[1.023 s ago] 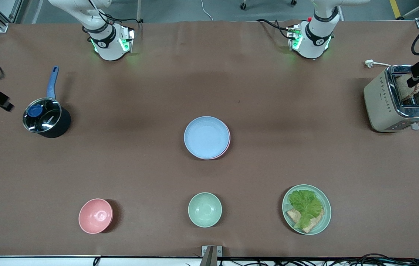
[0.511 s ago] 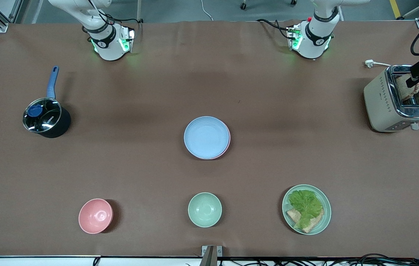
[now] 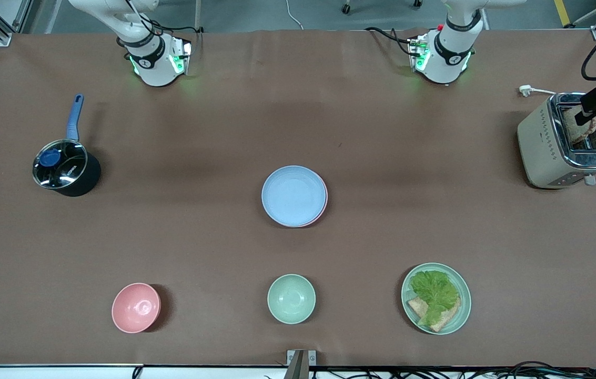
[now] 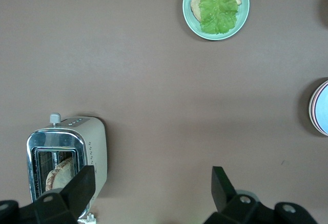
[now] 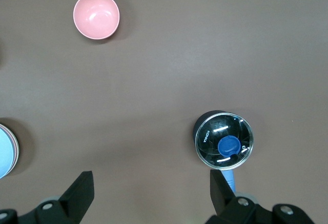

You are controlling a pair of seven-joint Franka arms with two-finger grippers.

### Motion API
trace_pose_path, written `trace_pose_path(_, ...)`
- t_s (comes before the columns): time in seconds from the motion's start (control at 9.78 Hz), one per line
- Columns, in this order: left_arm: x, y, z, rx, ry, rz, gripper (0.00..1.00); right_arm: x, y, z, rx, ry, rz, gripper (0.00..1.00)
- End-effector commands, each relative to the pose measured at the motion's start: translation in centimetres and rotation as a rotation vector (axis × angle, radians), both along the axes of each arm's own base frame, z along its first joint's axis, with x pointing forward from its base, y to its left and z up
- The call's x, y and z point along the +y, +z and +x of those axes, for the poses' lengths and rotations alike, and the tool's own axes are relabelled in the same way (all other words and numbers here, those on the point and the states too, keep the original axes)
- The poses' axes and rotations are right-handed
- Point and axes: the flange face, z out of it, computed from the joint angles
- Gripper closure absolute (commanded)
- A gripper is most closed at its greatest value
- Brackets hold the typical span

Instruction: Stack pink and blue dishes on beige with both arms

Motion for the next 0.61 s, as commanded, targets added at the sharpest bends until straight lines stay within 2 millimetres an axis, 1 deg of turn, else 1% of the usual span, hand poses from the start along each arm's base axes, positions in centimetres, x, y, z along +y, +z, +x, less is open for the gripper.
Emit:
trace_pose_path(0.0, -1.3, -1.6, -0.1, 0.042, -0.012, 0.003, 0.0, 0.6, 0.5, 0.0, 0.001, 0.019, 0.003, 0.0)
trace_pose_path(0.1, -1.6, -1.6, -0.1, 0.042, -0.004, 0.004, 0.0, 1.1, 0.5, 0.1, 0.0, 0.019, 0.003, 0.0)
trace_pose_path(0.2, -1.8, -1.6, -0.1, 0.042, -0.003, 0.004, 0.0, 1.2, 0.5, 0.1, -0.002, 0.019, 0.003, 0.0)
trace_pose_path(0.51, -1.8, -1.7, -0.1, 0.044, -0.002, 0.004, 0.0, 1.7, 0.5, 0.1, -0.003, 0.027, 0.001, 0.0)
